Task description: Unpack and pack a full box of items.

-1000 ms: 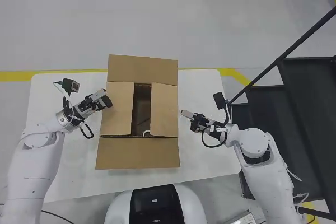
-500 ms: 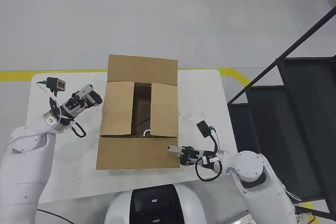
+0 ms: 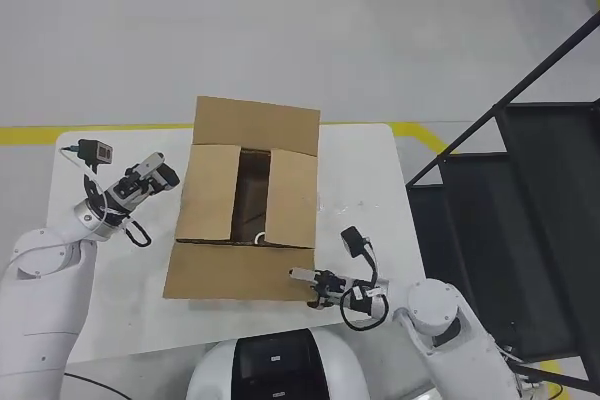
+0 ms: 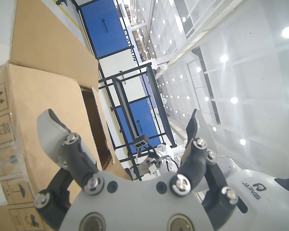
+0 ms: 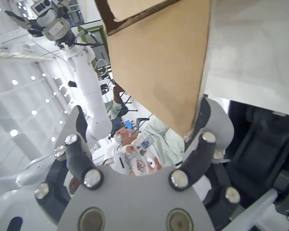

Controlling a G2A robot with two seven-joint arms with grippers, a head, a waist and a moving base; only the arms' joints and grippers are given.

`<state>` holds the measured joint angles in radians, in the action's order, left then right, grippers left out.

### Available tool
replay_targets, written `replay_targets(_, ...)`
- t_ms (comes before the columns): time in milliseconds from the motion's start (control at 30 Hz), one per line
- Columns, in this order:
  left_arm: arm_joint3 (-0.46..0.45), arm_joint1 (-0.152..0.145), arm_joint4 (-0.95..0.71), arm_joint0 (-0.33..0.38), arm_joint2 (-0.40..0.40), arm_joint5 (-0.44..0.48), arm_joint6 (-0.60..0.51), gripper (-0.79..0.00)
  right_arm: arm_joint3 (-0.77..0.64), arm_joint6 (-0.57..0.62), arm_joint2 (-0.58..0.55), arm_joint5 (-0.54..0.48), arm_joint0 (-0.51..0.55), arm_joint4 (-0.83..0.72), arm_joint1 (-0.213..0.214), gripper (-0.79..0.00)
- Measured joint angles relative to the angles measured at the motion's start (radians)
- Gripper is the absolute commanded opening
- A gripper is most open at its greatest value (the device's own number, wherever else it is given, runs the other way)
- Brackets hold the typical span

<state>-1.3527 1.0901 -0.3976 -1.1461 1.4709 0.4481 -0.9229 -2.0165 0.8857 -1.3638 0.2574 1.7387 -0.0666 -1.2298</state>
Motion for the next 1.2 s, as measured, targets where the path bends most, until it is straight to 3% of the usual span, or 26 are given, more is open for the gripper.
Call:
replay_targets(200,-0.007,-0.005,0.013,-0.002,0.012,-0.004,0.01,0.0,0.045,-0.099,-0.009,-0.016,-0.048,-0.181,-0.009,0.0)
replay_targets(367,-0.017,-0.008,0.014,-0.008,0.02,-0.006,0.009,0.0,0.112,-0.208,-0.007,-0.026,-0.12,-0.225,-0.016,0.0)
replay_targets(600,-0.055,-0.014,0.0,-0.018,0.036,-0.008,-0.002,0.0,0.228,-0.349,0.088,-0.086,-0.263,-0.207,-0.035,0.0)
replay_targets(800,-0.084,-0.02,-0.014,-0.034,0.051,-0.003,-0.042,0.0,0.283,-0.342,0.162,-0.12,-0.358,-0.203,-0.046,0.0)
replay_targets(1200,-0.119,-0.03,-0.051,-0.062,0.076,0.013,-0.072,0.0,0.306,-0.385,0.166,-0.237,-0.426,-0.16,-0.049,0.0)
